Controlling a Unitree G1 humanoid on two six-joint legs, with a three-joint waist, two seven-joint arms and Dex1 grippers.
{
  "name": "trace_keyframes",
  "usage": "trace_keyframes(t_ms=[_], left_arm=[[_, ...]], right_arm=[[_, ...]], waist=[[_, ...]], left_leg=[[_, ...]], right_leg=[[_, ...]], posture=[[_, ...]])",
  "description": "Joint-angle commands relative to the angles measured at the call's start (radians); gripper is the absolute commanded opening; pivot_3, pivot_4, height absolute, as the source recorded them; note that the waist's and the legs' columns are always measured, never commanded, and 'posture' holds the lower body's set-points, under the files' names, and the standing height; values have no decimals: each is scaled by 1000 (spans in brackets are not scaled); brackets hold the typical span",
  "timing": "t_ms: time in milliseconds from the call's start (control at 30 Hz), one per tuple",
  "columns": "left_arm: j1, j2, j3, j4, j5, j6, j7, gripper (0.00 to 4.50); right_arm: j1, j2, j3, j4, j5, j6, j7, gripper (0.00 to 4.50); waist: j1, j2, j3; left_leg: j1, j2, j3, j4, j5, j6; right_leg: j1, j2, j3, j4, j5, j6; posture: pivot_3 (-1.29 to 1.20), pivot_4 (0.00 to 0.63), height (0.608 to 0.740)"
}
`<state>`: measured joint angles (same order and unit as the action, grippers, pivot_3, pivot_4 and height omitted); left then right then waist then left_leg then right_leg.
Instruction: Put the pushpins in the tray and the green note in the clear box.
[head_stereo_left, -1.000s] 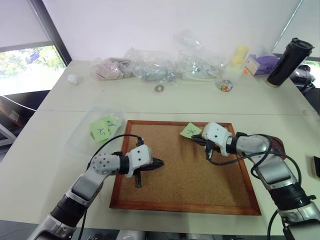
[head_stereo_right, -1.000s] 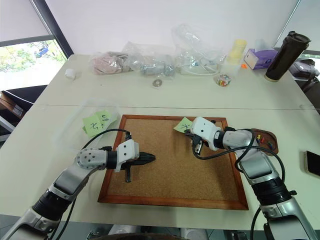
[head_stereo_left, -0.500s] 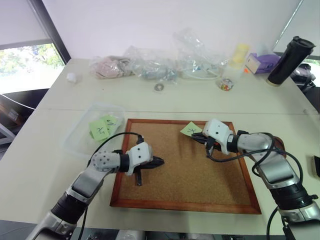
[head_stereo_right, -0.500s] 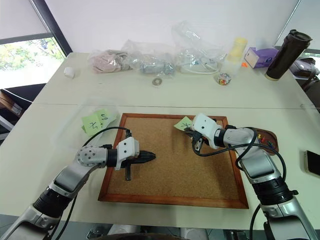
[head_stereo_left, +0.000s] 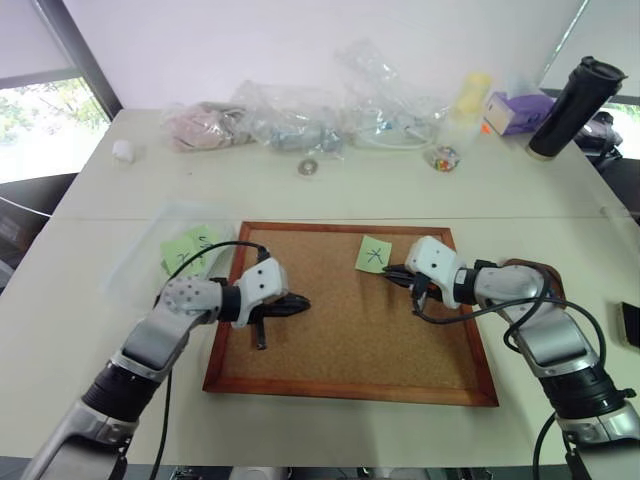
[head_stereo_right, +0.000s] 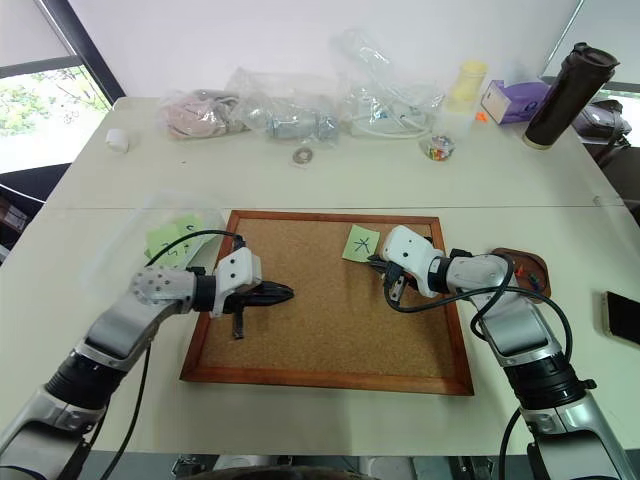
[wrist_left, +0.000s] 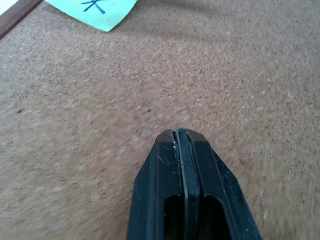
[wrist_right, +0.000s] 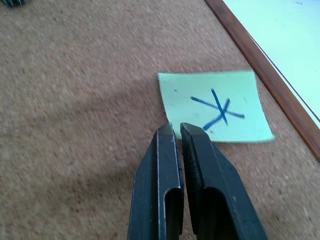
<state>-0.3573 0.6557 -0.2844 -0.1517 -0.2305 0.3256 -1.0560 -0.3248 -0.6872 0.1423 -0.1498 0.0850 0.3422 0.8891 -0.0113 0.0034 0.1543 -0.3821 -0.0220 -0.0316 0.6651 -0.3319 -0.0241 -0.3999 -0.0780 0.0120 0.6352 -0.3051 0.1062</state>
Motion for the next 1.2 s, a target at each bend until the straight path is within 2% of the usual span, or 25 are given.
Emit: trace_keyframes(t_ms=[33, 533, 767, 867, 1000, 1067, 1100, 1200], left_arm=[[-20, 11, 25, -60, -30, 9, -34, 0], [-71, -45, 20, -106, -28, 17, -15, 0], [-111, -78, -9, -22, 33, -64, 2, 0], [-126, -97, -28, 46, 68, -114, 2, 0], [-127, -114, -51, 111, 112, -166, -1, 0], [-114, -119, -60, 116, 120, -167, 0, 0], [-106, -119, -64, 114, 125, -165, -1, 0], [-92, -125, -71, 109, 136, -163, -2, 0]], right_arm=[[-23, 3, -18, -18, 10, -11, -5, 185], [-30, 2, -32, -71, 38, 34, -4, 185], [-47, 51, -70, -65, 120, 145, -44, 185], [-72, 82, -107, -46, 157, 220, -82, 1031], [-98, 117, -131, -21, 170, 277, -142, 2992], [-117, 140, -134, -10, 166, 315, -187, 4138], [-124, 151, -133, -12, 171, 347, -203, 4413], [-131, 176, -115, -5, 169, 401, -235, 4413]], waist=[[0, 0, 0], [0, 0, 0], [-1, 0, 0], [-1, 0, 0], [0, 0, 0], [-1, 0, 0], [-1, 0, 0], [-1, 0, 0]], left_leg=[[-1, 0, 0, 0, 0, 0], [-4, 0, 0, 3, 0, 0], [-4, -1, 0, 4, 0, 0], [-4, -1, 0, 7, 0, 0], [-5, -1, 0, 11, 0, 0], [-6, -1, 0, 13, 0, 0], [-6, -1, 0, 13, 0, 0], [-6, -1, 0, 13, 0, 0]], right_leg=[[-1, 0, 0, 0, 0, 0], [-2, 1, -1, 1, 0, 1], [-3, 1, -1, 5, 0, 1], [-5, 2, -1, 11, 0, 1], [-5, 2, -2, 13, 0, 1], [-5, 2, -2, 14, 0, 1], [-5, 2, -2, 14, 0, 1], [-6, 2, -2, 14, 0, 1]], posture=[[0, 150, 740], [0, 150, 740], [0, 150, 740], [0, 150, 740], [0, 150, 740], [0, 150, 740], [0, 150, 740], [0, 150, 740]])
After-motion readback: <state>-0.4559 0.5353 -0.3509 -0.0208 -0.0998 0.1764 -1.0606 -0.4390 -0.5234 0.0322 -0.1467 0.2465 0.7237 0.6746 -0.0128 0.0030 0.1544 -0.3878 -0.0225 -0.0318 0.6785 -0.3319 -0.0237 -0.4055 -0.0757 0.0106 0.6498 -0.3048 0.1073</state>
